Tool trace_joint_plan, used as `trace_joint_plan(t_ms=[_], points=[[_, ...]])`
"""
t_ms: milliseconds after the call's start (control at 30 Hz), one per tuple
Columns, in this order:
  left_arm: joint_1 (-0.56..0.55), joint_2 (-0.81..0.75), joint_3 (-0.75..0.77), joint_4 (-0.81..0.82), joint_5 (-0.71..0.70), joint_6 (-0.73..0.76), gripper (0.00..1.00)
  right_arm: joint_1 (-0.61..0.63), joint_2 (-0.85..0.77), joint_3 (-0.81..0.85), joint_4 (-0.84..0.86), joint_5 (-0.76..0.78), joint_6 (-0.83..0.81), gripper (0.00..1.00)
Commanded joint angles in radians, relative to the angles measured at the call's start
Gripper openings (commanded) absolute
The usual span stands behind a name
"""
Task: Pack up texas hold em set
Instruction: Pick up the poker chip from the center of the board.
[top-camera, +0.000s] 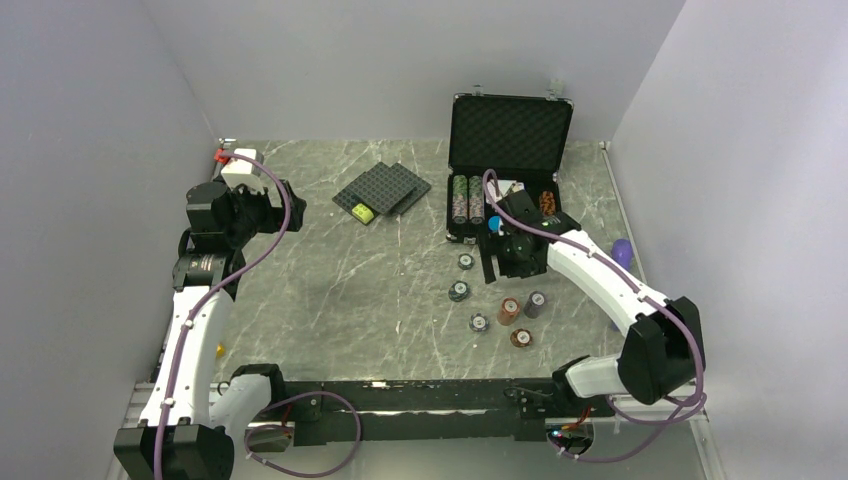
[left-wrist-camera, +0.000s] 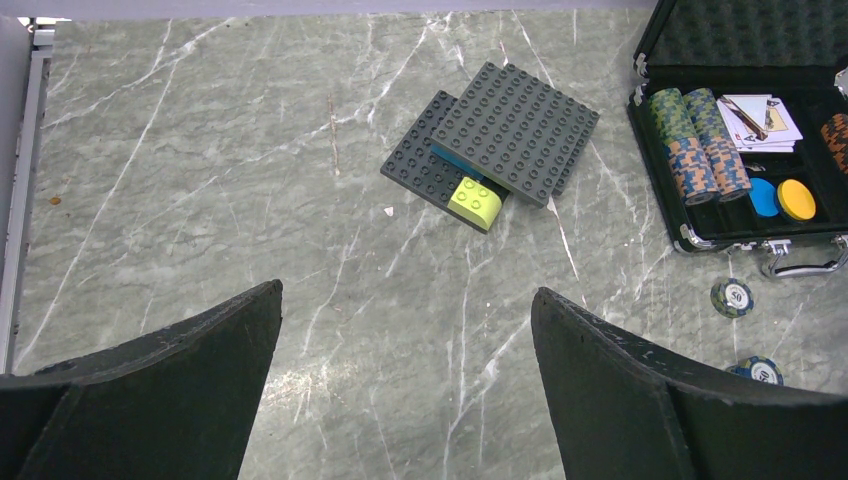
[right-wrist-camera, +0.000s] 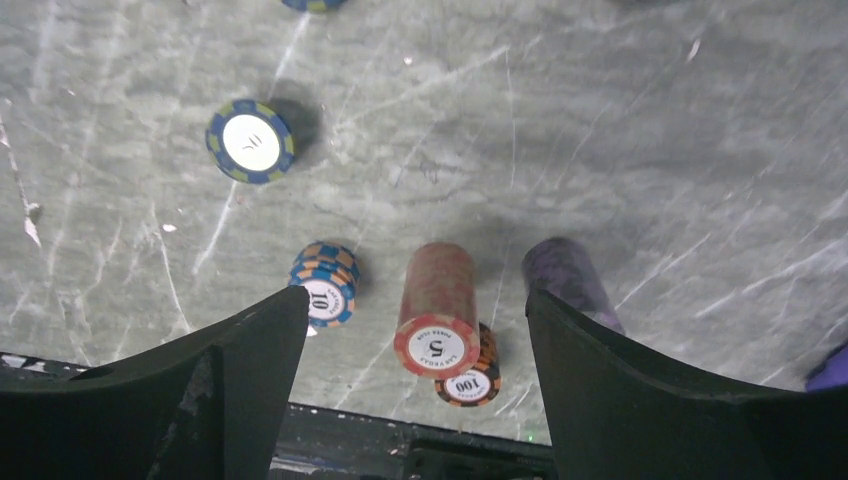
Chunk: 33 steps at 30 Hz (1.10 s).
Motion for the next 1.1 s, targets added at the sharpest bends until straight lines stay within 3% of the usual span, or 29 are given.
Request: trace_joint_plan(t_ms=[0,800,1067], points=[[-0.003,-0.007,-0.004,0.025,0.000,-0.014,0.98,0.037,0.009,-0.024,-0.086,0.011,0.058,0.84],[-0.003,-0.010,-0.004,0.026,0.005,-0.013,0.98,0.066,0.115,-0.107,-0.104,0.079,0.142,0.72],[-0.004,-0.010,-0.007,0.026,0.004,-0.013,0.98,0.065,0.117,-0.118,-0.097,0.071,0.141,0.54]])
